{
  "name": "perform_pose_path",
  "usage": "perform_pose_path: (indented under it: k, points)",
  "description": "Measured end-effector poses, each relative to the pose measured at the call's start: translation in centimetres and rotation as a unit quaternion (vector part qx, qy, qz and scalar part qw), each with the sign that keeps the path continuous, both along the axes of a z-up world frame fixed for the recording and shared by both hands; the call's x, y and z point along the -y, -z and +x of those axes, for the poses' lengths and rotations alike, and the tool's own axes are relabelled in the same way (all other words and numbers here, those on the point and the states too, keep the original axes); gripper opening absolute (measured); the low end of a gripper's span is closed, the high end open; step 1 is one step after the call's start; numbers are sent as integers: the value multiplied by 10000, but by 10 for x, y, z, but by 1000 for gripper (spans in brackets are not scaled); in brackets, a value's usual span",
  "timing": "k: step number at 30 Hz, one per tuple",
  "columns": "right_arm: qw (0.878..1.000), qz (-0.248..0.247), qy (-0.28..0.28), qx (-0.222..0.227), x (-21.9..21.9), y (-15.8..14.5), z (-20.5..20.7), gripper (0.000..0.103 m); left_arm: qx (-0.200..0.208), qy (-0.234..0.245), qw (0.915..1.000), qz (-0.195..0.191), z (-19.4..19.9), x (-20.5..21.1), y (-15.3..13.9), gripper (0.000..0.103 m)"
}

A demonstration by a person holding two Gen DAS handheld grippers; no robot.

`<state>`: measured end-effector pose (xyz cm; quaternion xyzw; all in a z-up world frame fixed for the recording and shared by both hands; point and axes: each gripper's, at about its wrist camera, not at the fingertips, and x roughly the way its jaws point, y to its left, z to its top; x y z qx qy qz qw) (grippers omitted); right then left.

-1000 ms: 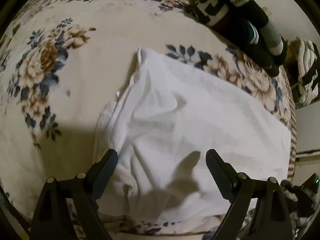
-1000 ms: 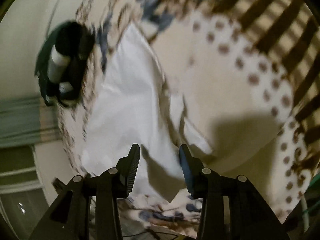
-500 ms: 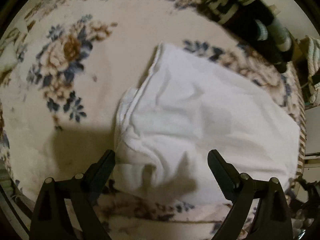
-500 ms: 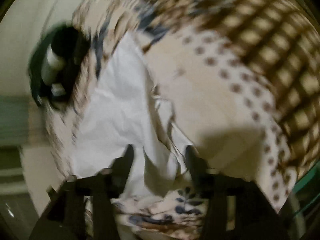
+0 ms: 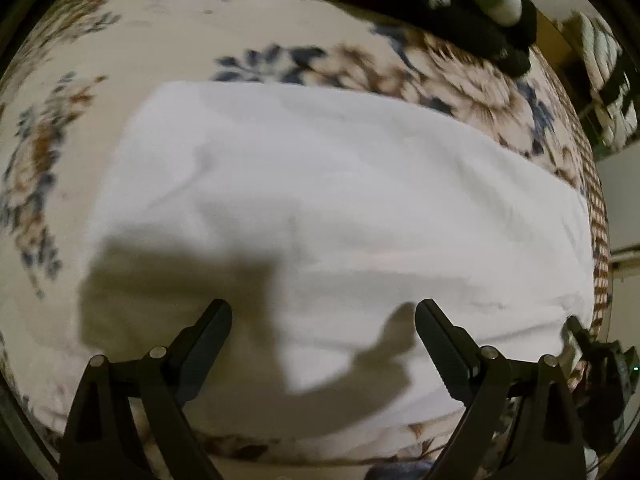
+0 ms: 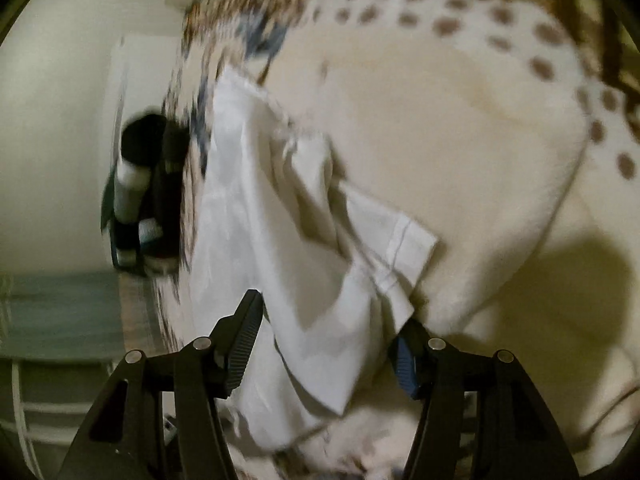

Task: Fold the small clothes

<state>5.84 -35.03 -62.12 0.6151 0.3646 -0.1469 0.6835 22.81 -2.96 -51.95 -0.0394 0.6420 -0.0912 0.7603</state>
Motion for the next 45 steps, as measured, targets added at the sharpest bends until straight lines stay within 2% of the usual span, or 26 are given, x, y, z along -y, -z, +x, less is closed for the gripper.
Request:
perform_pose_path:
  k: [4,6,9,10,11,12,16,20,22,24,25,26,28,29,33,39,45]
  points:
    - [9984,-329,451,-12,3,-4,-10,61,-28,342,9994,25,10,13,4,94]
    - [9979,-419,492,-104,-1,-7,-10,61,-35,450,9990,-44,13,14,0,94]
    - [9954,-788,412,-364,-13,-28,-18,61,-20,555,9983,-157,17,12,-11,94]
    - [9943,-919,323,-431,-18,-34,-20,55,-8,596,9981,-170,18,12,-14,94]
    - [9939,-980,282,-429,-23,-38,-23,18,3,617,9979,-190,19,11,-17,94]
    - [9939,-964,242,-477,-23,-37,-25,7,17,630,9978,-210,20,10,-20,94]
    - [9928,-1068,277,-464,-16,-42,-19,7,110,656,9971,-380,18,15,-29,94]
    - [9839,-1728,103,-435,-15,-72,-11,6,274,866,9954,-307,19,24,-24,94]
    - [9868,-1539,54,-492,-11,-58,-12,7,273,956,9950,-129,19,29,-12,94]
    - [9926,-1115,134,-468,-6,-39,-18,15,178,986,9949,-76,20,29,-1,94]
    - [9940,-973,209,-447,-3,-32,-21,31,165,983,9950,-80,19,27,2,94]
    - [9946,-888,296,-449,-1,-26,-24,37,175,997,9948,-88,19,27,2,94]
    - [9960,-733,434,-277,1,-19,-30,42,194,1047,9943,-76,19,27,4,94]
    - [9957,-736,459,-334,1,-15,-30,50,196,1059,9942,-77,19,27,4,94]
    - [9940,-818,644,-329,0,-8,-32,52,150,1050,9943,-104,20,26,7,94]
    - [9930,-836,840,22,4,-4,-25,52,20,953,9953,-181,19,21,12,96]
    - [9914,-872,927,304,5,-4,-18,54,-36,934,9954,-232,18,19,16,103]
